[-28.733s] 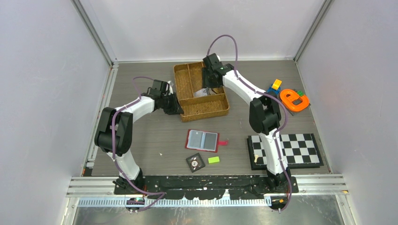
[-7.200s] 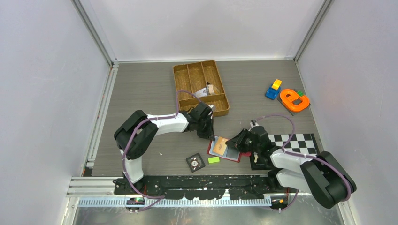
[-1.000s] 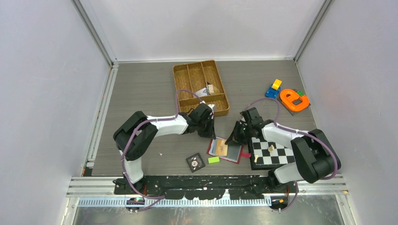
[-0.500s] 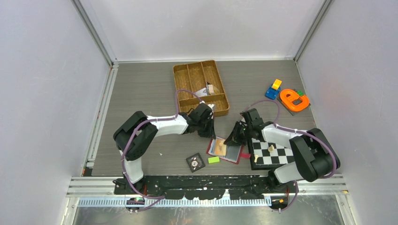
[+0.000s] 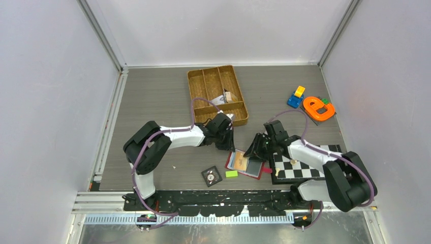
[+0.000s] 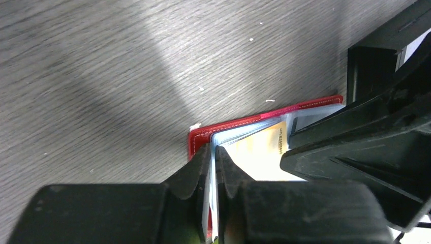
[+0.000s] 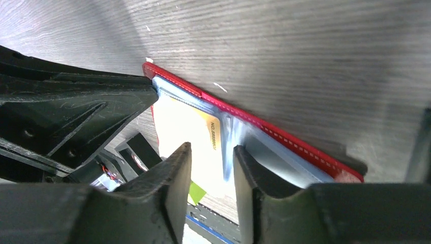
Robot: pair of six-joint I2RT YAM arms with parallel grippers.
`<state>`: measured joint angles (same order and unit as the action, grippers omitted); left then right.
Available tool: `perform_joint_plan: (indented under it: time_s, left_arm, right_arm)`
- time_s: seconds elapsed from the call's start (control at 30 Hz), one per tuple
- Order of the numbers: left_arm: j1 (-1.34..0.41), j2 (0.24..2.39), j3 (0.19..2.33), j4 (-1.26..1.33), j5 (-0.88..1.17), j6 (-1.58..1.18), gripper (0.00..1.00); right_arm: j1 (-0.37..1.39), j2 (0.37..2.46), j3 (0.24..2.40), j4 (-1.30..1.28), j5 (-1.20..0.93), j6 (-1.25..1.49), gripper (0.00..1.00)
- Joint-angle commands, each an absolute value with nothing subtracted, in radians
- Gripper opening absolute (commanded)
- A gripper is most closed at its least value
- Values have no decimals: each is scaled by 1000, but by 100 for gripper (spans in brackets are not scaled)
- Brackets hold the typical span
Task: Put the credit cards into the card holder
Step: Insert the credit card into the card holder.
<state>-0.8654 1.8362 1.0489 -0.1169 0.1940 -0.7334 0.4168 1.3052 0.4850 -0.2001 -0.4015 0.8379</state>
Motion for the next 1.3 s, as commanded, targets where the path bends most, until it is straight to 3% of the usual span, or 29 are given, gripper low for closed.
perform_joint_plan:
  time_s: [0.0,0.17,0.43,0.53,1.27]
  left_arm:
    - [-873,1801,1089,-134,177,-716,12]
    - [-873,1759,1090,-155,167,-698,24]
    - [-873,1731,1052,-139,198,-711,38]
    - [-873,1736,1039,-140,225,-719,38]
    - [-873,1736,959,-110,252,-755,30]
  right_arm:
    - [420,1229,519,-357,-304,810,44]
    - [422,1171,519,-408,-296,825,51]
    - [455,1123,505,-392,-298,897,45]
    - [475,1129,493,-357,-299,938,36]
    - [588,1257,498,-253,-222,1019,20]
